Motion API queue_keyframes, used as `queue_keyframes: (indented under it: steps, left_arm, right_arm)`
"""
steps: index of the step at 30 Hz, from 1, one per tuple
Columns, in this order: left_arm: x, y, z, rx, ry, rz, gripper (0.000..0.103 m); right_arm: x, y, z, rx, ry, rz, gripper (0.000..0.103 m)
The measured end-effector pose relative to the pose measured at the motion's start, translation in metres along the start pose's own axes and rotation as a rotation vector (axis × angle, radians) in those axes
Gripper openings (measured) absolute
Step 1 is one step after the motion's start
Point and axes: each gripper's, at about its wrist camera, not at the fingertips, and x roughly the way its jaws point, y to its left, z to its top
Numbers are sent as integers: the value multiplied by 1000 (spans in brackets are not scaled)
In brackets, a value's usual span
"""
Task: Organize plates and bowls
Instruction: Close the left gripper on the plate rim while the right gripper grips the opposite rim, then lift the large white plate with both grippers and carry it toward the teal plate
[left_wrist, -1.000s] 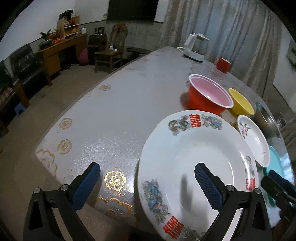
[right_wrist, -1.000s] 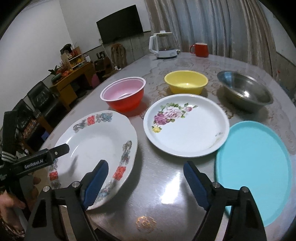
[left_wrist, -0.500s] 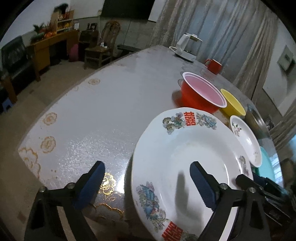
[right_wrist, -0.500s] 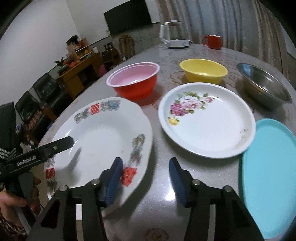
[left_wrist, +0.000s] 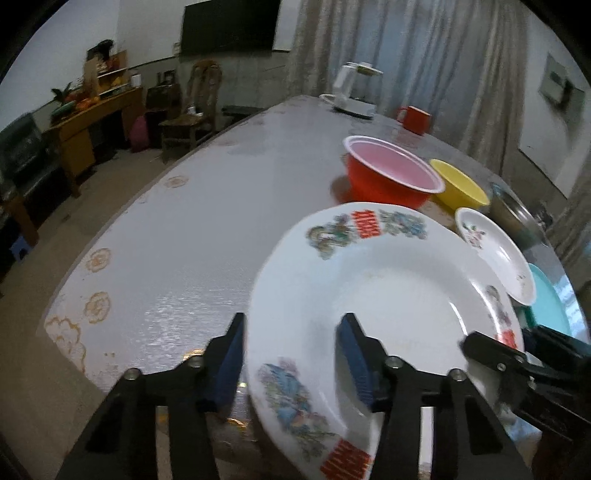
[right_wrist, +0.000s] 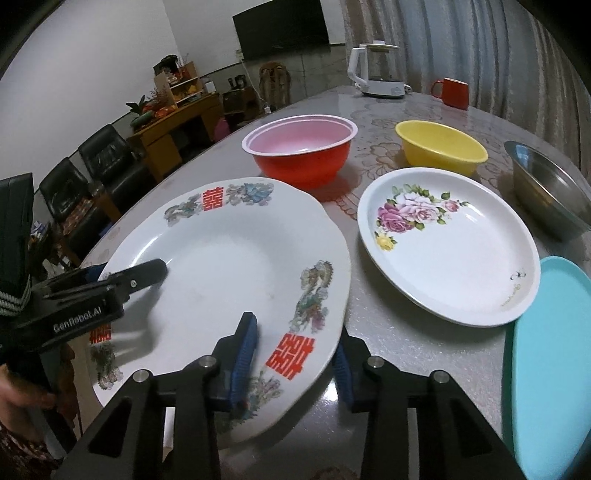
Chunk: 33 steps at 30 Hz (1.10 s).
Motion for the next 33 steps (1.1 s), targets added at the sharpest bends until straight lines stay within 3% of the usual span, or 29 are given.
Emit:
queue_keyframes:
  steps: [9,19,33]
  left_arm:
    - [0,0,-2,51,-34,-29,48]
    - [-5,-7,-12,94,-105,33,48]
    - [-20,-15,-32,123,-149,-25,47]
  right_arm:
    - [5,-1,3,-16,-13,13,35]
    - [-1,3,-1,-46,-28,5,35]
    - [-23,1,-10,-93,-86,-7,35]
